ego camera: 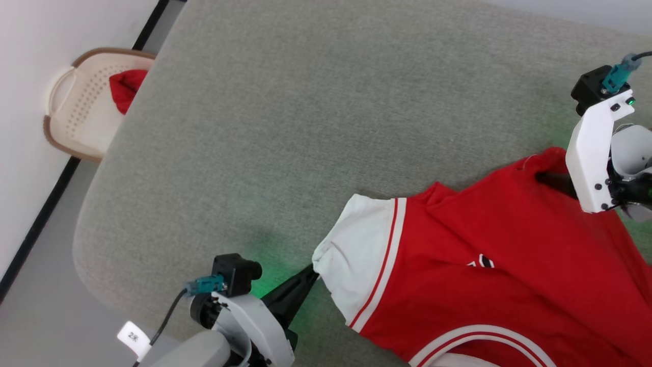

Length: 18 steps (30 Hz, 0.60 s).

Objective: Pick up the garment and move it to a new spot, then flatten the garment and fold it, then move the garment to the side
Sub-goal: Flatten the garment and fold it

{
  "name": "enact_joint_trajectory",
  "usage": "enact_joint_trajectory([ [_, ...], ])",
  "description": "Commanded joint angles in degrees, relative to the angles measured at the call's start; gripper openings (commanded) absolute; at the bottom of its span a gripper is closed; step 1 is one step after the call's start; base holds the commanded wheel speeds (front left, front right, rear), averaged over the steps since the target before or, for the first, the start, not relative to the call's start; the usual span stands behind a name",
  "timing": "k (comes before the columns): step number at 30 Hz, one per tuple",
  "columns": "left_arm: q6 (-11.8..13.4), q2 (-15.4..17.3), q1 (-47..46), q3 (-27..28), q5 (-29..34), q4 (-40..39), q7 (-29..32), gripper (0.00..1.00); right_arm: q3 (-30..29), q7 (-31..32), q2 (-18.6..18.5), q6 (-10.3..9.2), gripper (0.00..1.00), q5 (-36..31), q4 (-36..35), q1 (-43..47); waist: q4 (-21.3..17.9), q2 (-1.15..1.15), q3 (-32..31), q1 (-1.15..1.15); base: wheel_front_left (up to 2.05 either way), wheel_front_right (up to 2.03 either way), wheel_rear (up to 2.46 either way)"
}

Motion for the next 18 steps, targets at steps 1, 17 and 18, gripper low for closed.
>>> enact_joint_trajectory([
  [1, -0.18, -0.11, -0.22, -0.19, -0.03, 0.42, -0.18, 0.00, 2.38, 0.93, 0.48, 0.01, 0.45, 0.20, 1.77, 2.32, 0.55, 0.00, 0.46, 0.00, 0.00, 0.00, 0.00],
  [17, -0.65, 3.87, -3.65, -0.86, -2.83, -0.94, 3.49, 0.00, 7.56, -5.19, -0.33, -0.02, 0.00, 4.27, 4.98, -7.35, -3.03, 0.00, -3.19, 0.00, 0.00, 0.00, 0.00],
  [18, -0.66, 4.83, -4.44, -0.88, -3.34, -2.07, 4.63, 0.00, 7.76, -5.80, -0.20, -0.02, 0.00, 4.49, 5.21, -7.80, -3.43, 0.00, -3.71, 0.00, 0.00, 0.00, 0.00],
])
